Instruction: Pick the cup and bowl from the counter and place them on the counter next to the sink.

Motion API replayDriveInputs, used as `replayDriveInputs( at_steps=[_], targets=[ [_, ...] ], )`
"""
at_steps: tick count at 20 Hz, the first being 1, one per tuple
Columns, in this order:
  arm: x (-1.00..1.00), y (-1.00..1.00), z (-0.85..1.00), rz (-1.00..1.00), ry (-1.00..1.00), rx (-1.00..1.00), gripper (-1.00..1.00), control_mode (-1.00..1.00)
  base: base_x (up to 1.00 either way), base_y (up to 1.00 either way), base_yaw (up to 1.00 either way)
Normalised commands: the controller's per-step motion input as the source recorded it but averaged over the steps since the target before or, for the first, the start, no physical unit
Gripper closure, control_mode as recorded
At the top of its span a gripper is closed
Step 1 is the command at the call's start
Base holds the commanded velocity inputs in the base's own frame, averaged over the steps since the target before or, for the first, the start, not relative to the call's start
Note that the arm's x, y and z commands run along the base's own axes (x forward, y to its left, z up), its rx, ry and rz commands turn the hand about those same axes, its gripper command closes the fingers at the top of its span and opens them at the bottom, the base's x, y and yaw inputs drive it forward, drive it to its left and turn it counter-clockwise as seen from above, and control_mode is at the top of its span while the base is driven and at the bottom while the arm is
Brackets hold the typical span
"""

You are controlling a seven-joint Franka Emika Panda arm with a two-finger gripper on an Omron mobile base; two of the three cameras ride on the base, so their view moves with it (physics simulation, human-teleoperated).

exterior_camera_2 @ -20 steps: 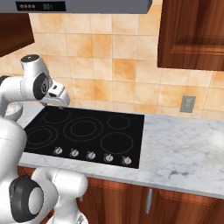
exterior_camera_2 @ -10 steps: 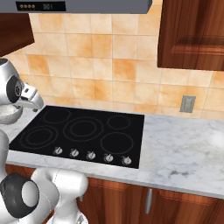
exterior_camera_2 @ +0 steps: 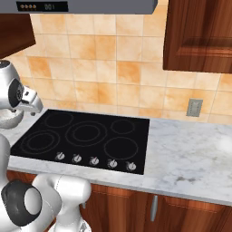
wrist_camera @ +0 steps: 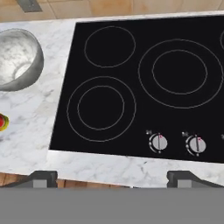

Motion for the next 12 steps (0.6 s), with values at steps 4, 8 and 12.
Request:
replayDriveInputs(
  at_steps=[4,8,12],
  targets=[
    [0.00,0.17,0.00,0.14,0.05,0.14,-1.00,-1.00,0.00,0.00,0.00],
    [-0.02,0.33,0.00,0.13,0.09,0.09,-1.00,-1.00,0.00,0.00,0.00],
    [0.00,0.47,-0.04,0.06,0.07,0.01,-1.00,-1.00,0.00,0.00,0.00]
  ],
)
